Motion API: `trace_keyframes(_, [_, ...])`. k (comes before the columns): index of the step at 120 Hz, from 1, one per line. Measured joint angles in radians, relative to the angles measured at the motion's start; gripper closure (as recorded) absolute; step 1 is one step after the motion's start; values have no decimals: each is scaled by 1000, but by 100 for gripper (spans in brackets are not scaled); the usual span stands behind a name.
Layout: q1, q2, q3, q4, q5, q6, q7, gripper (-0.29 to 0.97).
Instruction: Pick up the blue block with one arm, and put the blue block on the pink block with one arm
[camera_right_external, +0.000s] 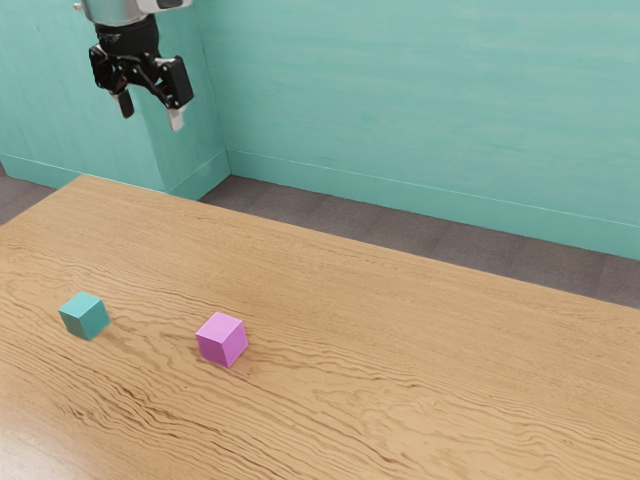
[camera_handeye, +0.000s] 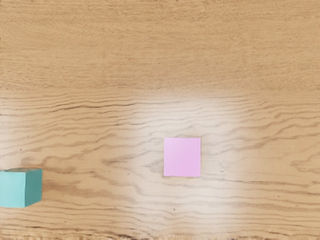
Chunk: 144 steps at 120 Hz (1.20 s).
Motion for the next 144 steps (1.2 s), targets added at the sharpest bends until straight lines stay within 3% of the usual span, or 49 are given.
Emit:
trace_keyframes(25, [-7,0,6,10,5,-39,-3,0])
trace_keyframes(35, [-6,27,7,241,0,-100,-3,0])
trace_keyframes(45, [3,46,1,328,-4,-144,-4,0])
trace_keyframes(92, [3,81,7,340,0,-201,-7,0])
trace_keyframes(104, [1,34,3,174,9,-131,-8,0])
trace_keyframes(128, [-4,-112,7,-334,16,164,-8,0])
trace_keyframes(144, [-3,-132,29,-507,45,344,-7,0])
